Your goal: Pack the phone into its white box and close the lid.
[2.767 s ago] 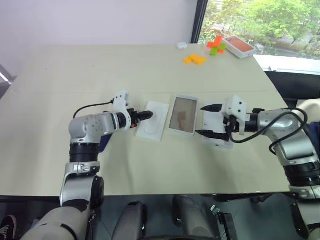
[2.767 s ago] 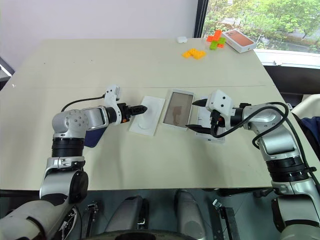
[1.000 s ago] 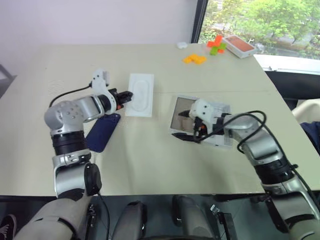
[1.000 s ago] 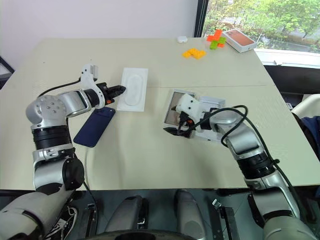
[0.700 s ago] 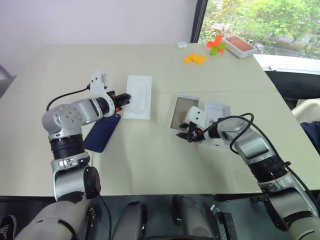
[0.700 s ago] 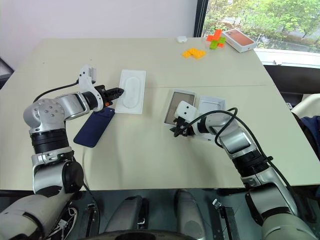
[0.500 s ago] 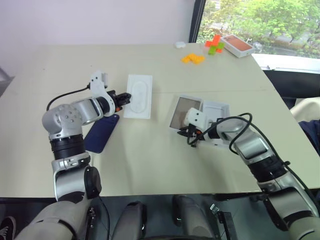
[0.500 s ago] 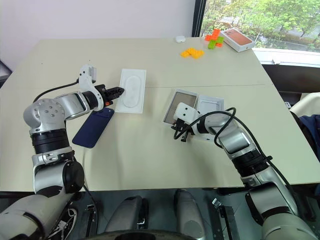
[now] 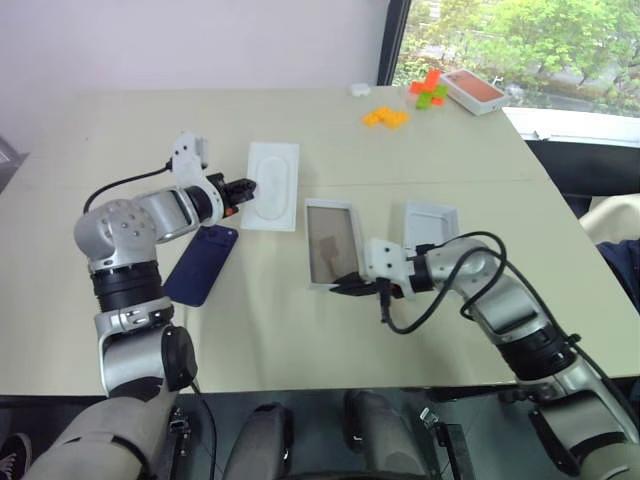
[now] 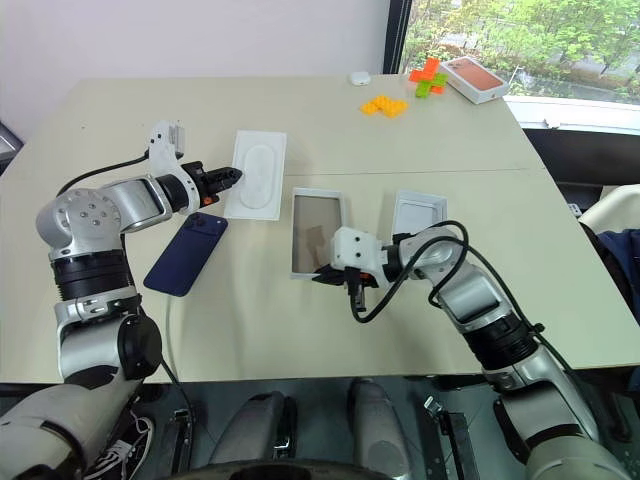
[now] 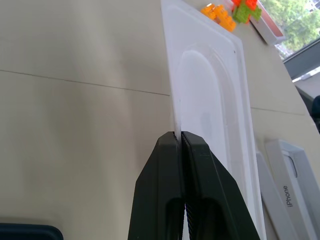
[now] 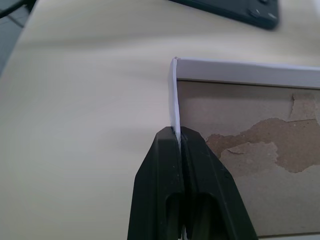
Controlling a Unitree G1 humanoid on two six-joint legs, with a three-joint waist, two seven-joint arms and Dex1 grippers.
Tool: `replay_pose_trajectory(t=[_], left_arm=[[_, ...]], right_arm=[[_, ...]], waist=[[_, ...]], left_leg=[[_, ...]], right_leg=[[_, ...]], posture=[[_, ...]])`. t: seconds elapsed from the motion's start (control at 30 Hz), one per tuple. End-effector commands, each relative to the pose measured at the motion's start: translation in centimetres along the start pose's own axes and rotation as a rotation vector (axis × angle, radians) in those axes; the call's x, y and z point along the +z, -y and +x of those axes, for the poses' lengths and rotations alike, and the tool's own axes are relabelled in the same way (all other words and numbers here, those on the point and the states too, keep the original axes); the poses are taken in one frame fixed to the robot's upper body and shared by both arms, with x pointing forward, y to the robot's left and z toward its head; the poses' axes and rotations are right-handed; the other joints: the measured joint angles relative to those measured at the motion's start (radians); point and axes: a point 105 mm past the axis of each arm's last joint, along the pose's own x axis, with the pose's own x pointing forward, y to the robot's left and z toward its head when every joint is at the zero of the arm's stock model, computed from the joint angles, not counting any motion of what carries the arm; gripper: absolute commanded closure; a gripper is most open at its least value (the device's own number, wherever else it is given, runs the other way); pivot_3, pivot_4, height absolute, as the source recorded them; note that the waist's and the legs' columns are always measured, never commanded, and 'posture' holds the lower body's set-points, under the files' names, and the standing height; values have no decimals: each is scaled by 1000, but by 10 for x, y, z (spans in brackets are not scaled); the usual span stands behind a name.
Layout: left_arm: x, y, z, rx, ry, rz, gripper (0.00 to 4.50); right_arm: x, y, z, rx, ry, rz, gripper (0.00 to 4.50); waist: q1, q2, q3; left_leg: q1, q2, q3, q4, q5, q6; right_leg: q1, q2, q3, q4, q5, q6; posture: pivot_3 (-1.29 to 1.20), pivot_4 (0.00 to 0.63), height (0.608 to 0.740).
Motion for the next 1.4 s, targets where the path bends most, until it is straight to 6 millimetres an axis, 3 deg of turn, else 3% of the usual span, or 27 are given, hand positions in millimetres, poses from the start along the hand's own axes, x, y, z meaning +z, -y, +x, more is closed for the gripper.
replay_pose_trajectory(t=[0.03, 0.2, 0.33, 0.43, 0.57, 0.67, 0.77, 0.93, 1.03, 1.2, 1.4], left_arm=[[19, 10, -6, -37, 61, 19, 4500], [19, 10, -7, -35, 66, 19, 4500], [16, 10, -7, -37, 58, 16, 4500], [12, 10, -7, -38, 47, 13, 4500], [4, 12, -8, -48, 23, 1, 4500], [-4, 16, -10, -49, 7, -28, 4500], [-17, 24, -10, -47, -30, -21, 4500], [-47, 34, -13, 0, -113, -26, 4500], [-59, 38, -14, 0, -135, -22, 4500], [-80, 42, -12, 33, -162, -11, 4500], [-88, 42, -13, 88, -147, -23, 4500]], right_arm=[[7, 2, 7, 1, 12, -56, 4489], [7, 7, 14, -13, 12, -18, 4489], [4, 16, 13, -54, -3, -6, 3122], [8, 20, 10, -79, 11, 7, 1640], [36, 32, -5, -117, 149, 70, 1640], [50, 44, -33, -163, 259, 135, 1640], [48, 49, -59, -194, 286, 160, 1640], [14, 53, -100, -262, 186, 209, 1640], [4, 52, -107, -273, 149, 212, 1640], [3, 52, -106, -281, 151, 200, 1640], [1, 52, -106, -289, 148, 196, 1640]], waist=[[0, 0, 0], [1, 0, 0], [1, 0, 0], [1, 0, 0], [1, 0, 0], [1, 0, 0], [6, 0, 0], [4, 0, 0], [-4, -1, 0], [-3, 0, 0], [4, -1, 0]], left_leg=[[0, 0, 0, 0, 0, 0], [0, 0, 0, 0, 0, 0], [0, 0, 0, 0, 0, 0], [0, 0, -1, 0, 0, 0], [0, 0, -1, 0, 0, 0], [0, 0, -1, 0, 0, 0], [0, 0, -1, 0, 0, 0], [-1, -2, -2, 0, 0, 1], [0, -1, 0, 0, 0, 1], [2, 2, 0, -1, 0, 0], [1, 1, 0, -1, 0, 0]], right_leg=[[0, 0, 0, 0, 0, 0], [0, 0, 0, 0, 0, 0], [0, 0, 0, 0, 0, 0], [0, 0, 0, 0, 0, 0], [0, 0, 0, 0, 0, 0], [0, -1, 0, 0, 0, 0], [0, -1, 0, -1, 0, 0], [1, -2, -1, -2, 0, 0], [1, -1, 0, -1, 0, 0], [1, 4, 1, 0, 0, 0], [1, 2, 2, -1, 0, 0]], posture=[[0, 150, 740], [0, 150, 740], [0, 150, 740], [0, 150, 740], [0, 150, 740], [0, 150, 740], [0, 150, 740], [0, 150, 740], [0, 150, 740], [0, 150, 740], [0, 150, 740]])
